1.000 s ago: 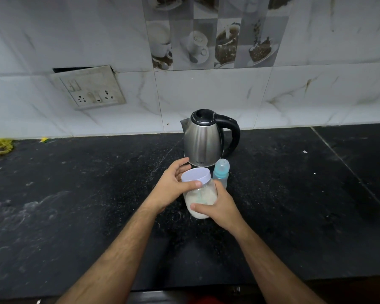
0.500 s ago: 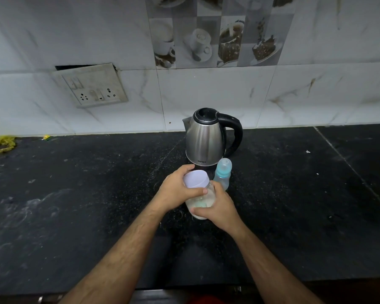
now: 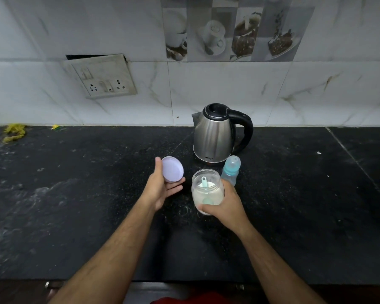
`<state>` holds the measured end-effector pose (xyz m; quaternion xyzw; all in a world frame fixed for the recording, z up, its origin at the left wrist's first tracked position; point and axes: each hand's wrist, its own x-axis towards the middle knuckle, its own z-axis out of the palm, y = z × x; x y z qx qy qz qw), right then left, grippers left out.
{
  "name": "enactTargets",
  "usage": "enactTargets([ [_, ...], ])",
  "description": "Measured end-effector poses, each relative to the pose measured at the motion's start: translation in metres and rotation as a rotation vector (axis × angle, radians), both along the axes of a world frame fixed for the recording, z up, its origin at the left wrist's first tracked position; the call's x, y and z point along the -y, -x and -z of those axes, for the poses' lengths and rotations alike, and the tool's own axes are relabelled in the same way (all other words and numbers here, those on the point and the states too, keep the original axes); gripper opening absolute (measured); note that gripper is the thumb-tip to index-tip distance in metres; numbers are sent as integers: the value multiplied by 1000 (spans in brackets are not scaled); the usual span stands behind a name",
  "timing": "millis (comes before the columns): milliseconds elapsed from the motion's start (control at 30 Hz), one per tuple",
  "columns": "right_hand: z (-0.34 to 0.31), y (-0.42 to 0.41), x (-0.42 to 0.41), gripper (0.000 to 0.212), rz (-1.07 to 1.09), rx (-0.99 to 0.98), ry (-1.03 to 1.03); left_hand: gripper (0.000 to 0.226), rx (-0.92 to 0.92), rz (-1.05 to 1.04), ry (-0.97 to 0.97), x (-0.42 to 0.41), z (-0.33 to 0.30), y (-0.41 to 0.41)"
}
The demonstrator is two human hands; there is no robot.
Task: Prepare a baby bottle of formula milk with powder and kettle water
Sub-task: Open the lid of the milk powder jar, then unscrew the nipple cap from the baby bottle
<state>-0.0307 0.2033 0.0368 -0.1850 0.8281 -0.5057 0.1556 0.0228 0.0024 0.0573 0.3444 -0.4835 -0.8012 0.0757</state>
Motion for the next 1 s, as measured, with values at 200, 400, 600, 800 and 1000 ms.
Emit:
enactTargets([
  [200,0,3,2,72,-8,34,-53,45,195,-50,141,43,53,-4],
  [400,3,5,5,73,13,-11,-81,44,572,-36,619,86,82,-3],
  [600,3,8,4,69,14,-10,-84,42,692,57,844,101,86,-5],
  [800,4,6,9,68,-5,19,-76,47,766,58,989,102,87,-10],
  [1000,6,4,16,66,-20,35,-80,54,773,67,1028,104,91,-13],
])
